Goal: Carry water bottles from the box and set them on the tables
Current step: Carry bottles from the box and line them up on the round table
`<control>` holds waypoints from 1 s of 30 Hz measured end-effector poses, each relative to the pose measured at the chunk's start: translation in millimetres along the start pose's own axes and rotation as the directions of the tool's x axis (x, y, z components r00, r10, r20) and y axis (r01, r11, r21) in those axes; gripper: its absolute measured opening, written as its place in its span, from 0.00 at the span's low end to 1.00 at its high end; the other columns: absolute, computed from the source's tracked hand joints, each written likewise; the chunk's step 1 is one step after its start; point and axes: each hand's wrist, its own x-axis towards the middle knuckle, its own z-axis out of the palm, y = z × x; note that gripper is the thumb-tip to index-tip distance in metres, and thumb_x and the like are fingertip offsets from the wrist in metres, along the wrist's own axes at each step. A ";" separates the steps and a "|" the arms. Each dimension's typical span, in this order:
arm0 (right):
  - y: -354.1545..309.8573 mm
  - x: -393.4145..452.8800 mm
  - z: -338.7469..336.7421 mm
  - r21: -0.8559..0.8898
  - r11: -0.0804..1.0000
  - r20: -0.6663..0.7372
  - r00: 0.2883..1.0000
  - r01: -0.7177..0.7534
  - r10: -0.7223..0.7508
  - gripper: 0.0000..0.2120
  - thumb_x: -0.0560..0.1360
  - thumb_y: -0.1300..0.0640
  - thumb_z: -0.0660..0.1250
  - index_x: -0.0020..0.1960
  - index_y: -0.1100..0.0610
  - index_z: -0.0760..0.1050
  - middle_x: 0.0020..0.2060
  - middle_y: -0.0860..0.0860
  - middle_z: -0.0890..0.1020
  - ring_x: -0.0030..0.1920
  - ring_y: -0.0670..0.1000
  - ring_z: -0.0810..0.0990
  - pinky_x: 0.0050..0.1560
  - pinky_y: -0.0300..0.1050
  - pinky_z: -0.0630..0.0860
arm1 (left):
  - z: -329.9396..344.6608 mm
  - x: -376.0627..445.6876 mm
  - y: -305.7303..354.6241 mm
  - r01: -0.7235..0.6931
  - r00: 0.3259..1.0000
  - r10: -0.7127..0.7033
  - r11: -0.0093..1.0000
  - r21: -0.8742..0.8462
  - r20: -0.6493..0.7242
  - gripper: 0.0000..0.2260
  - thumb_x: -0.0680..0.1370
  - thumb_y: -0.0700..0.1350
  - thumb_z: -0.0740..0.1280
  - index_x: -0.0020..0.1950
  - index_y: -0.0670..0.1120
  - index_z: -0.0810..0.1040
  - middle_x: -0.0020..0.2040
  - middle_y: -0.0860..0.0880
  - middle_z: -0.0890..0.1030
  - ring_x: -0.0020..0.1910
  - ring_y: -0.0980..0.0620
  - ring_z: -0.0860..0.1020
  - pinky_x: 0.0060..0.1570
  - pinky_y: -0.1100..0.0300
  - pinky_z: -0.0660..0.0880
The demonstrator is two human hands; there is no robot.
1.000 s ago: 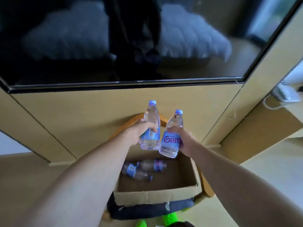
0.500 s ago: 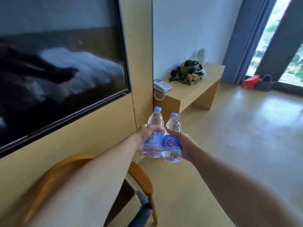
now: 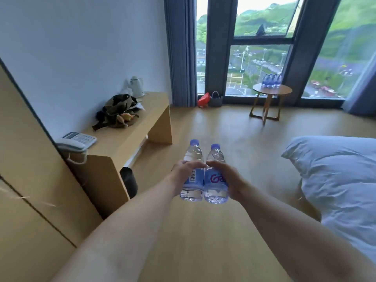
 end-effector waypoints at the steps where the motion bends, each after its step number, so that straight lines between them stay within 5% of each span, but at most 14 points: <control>1: -8.3 6.1 -15.9 0.001 1.000 -0.042 0.999 0.023 -0.023 0.13 0.75 0.56 0.72 0.57 0.59 0.78 0.50 0.65 0.80 0.42 0.62 0.81 0.46 0.52 0.79 | 14.6 16.8 5.4 0.005 1.000 -0.005 1.000 0.007 0.011 0.22 0.71 0.43 0.77 0.62 0.36 0.81 0.59 0.30 0.82 0.57 0.29 0.82 0.60 0.33 0.78; 6: -44.7 52.9 -85.1 0.015 0.995 -0.245 0.965 0.097 -0.090 0.16 0.72 0.56 0.75 0.57 0.60 0.80 0.49 0.66 0.81 0.49 0.64 0.79 0.54 0.61 0.77 | 77.0 108.3 26.8 0.026 0.993 -0.031 0.999 0.043 0.115 0.22 0.70 0.45 0.78 0.61 0.37 0.81 0.56 0.32 0.83 0.53 0.30 0.83 0.57 0.33 0.79; 13: -106.1 156.9 -175.0 -0.013 0.990 -0.376 0.917 0.137 -0.132 0.17 0.72 0.55 0.75 0.57 0.61 0.79 0.46 0.65 0.81 0.42 0.62 0.81 0.45 0.54 0.79 | 142.8 268.8 59.5 0.001 0.952 -0.023 0.997 0.071 0.306 0.14 0.72 0.43 0.76 0.55 0.40 0.80 0.43 0.38 0.82 0.37 0.40 0.82 0.39 0.51 0.80; 30: -285.9 407.6 -343.5 0.002 0.990 -0.580 0.806 0.141 -0.114 0.26 0.70 0.53 0.77 0.64 0.64 0.78 0.48 0.64 0.82 0.46 0.64 0.81 0.52 0.62 0.80 | 276.0 619.7 185.2 0.038 0.896 -0.114 0.983 0.182 0.430 0.25 0.71 0.46 0.77 0.64 0.40 0.77 0.46 0.38 0.82 0.42 0.38 0.81 0.46 0.46 0.79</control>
